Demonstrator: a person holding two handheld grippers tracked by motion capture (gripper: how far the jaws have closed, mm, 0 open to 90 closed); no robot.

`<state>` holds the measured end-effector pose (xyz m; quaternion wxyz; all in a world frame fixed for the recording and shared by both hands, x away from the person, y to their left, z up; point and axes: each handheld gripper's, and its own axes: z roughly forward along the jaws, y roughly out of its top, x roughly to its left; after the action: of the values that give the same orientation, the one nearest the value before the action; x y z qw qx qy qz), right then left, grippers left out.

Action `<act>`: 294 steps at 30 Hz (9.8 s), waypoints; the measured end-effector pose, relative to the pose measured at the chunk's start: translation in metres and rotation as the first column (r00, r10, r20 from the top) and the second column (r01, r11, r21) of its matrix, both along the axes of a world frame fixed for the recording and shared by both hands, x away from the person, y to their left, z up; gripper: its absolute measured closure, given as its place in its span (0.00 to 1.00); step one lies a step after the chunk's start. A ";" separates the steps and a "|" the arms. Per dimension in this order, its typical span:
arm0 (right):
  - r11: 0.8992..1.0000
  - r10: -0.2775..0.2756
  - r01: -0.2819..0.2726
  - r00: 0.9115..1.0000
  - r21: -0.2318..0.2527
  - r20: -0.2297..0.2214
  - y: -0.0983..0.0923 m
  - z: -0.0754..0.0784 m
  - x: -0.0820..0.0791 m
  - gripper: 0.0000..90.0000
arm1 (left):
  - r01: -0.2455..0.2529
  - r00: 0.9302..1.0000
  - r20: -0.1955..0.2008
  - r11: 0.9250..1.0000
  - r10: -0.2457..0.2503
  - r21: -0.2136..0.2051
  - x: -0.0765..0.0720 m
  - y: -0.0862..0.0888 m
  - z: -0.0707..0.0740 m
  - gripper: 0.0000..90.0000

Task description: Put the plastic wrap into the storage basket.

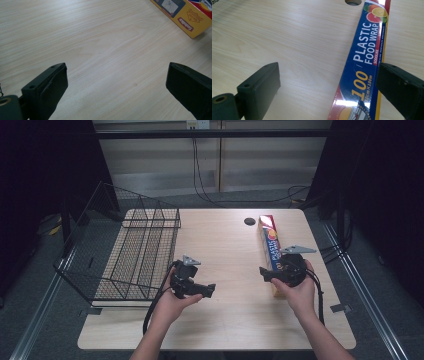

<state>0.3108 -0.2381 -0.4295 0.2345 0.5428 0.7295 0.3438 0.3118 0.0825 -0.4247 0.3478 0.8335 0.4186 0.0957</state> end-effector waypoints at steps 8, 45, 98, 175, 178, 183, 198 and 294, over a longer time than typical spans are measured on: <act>0.999 -0.042 0.042 0.999 -0.010 -0.015 0.003 -0.001 0.011 0.07 | 0.011 1.000 -0.017 1.000 -0.011 -0.005 -0.001 -0.002 -0.002 0.05; 0.968 -0.247 0.228 0.936 -0.101 -0.250 -0.009 -0.029 0.086 0.21 | 0.033 0.999 -0.031 0.999 -0.033 0.002 -0.005 -0.009 -0.011 0.05; 1.000 0.007 -0.011 0.981 -0.018 -0.192 -0.004 0.005 0.046 0.51 | 0.109 0.991 -0.068 0.991 -0.114 -0.071 -0.006 -0.012 -0.008 0.04; 0.825 0.547 -0.564 0.813 -0.036 -0.199 0.030 0.047 0.006 0.51 | 0.479 0.877 -0.003 0.873 -0.481 0.090 0.079 -0.058 0.081 0.00; 0.822 0.552 -0.569 0.809 -0.033 -0.201 0.031 0.048 0.006 0.51 | 0.503 0.864 -0.016 0.859 -0.504 0.093 0.079 -0.063 0.080 0.01; 0.806 0.575 -0.591 0.794 -0.028 -0.198 0.029 0.050 0.006 0.51 | 0.535 0.844 -0.027 0.835 -0.536 0.131 0.079 -0.074 0.075 0.01; 0.749 0.643 -0.661 0.741 -0.041 -0.191 0.028 0.057 0.007 0.50 | 0.598 0.800 -0.061 0.783 -0.597 0.173 0.079 -0.086 0.071 0.02; 0.872 0.489 -0.488 0.870 0.022 -0.070 0.017 0.012 -0.019 0.02 | 0.147 0.936 -0.347 0.957 -0.052 0.252 0.105 0.002 0.133 0.50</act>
<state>0.2923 -0.2212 -0.4180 0.1121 0.3536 0.8503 0.3733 0.4172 0.0846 -0.2918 0.1569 0.8978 0.4115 -0.0090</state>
